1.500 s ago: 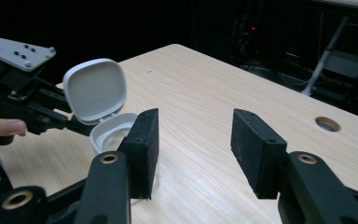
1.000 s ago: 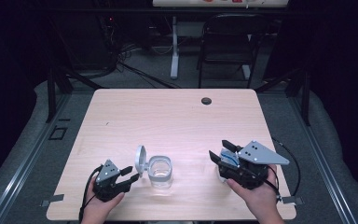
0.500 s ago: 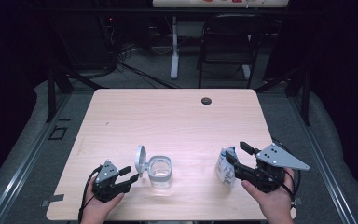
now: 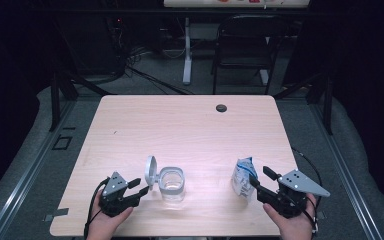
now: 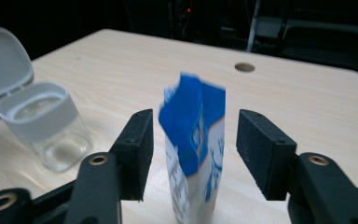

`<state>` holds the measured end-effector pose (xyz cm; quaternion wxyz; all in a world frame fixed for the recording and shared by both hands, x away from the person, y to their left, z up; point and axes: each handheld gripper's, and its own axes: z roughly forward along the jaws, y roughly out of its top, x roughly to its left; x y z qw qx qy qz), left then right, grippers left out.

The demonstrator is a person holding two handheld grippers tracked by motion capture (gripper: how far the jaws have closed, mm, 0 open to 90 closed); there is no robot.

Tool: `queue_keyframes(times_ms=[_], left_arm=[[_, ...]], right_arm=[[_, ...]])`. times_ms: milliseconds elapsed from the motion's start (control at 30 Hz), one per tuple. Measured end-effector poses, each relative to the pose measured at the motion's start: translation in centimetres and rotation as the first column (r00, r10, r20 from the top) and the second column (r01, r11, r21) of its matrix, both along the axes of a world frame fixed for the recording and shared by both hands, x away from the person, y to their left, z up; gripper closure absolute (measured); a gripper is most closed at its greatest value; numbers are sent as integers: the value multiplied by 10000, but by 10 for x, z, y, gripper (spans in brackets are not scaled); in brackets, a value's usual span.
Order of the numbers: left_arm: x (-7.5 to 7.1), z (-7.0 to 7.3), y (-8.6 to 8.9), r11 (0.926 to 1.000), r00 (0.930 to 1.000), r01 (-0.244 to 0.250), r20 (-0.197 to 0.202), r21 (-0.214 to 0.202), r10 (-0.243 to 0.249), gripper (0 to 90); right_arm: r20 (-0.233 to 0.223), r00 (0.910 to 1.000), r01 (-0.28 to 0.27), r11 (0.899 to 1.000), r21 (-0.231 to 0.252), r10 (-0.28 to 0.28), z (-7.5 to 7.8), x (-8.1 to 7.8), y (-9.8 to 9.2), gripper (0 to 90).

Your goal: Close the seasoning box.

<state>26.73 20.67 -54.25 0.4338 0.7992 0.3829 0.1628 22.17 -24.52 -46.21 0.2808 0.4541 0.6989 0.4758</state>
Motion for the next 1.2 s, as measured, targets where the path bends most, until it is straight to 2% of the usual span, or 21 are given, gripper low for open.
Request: queue_keyframes(times_ms=[167,233,333,400,467,667,800,933,1067,1200], left_arm=[[0,0,0,10000,10000,11,33,7,-11,556],[0,-1,0,10000,10000,1,51,-35,-1,557],[0,0,1,10000,10000,-32,17,-61,32,561],[0,0,2,10000,10000,-24,34,-46,24,571],[0,0,2,10000,10000,25,26,-9,-25,572],[0,-1,1,10000,10000,51,16,37,-51,572],[0,-1,1,10000,10000,32,7,23,-32,572],[0,-1,2,10000,10000,-3,3,35,3,572],[0,0,2,10000,10000,10,2,26,-10,572],[0,-1,2,10000,10000,12,2,29,-12,573]], right_arm=[[-326,9994,107,9999,24,-106,-17,2,-2,587],[-352,9993,84,10000,41,-82,-19,2,-2,618],[-351,9993,-118,9999,24,119,-21,1,-4,765],[-219,9995,-221,9996,-156,217,-20,1,-4,832],[-180,9994,-318,9990,-318,312,-18,3,-5,862],[-184,9984,-535,9978,-381,529,-17,6,-7,893],[-150,9975,-697,9949,-729,687,-15,9,-9,899],[-207,9975,-690,9944,-803,676,-14,13,-13,898],[-273,9978,-627,9950,-782,607,-13,15,-16,895],[-271,9982,-555,9973,-488,542,-15,17,-19,886]])
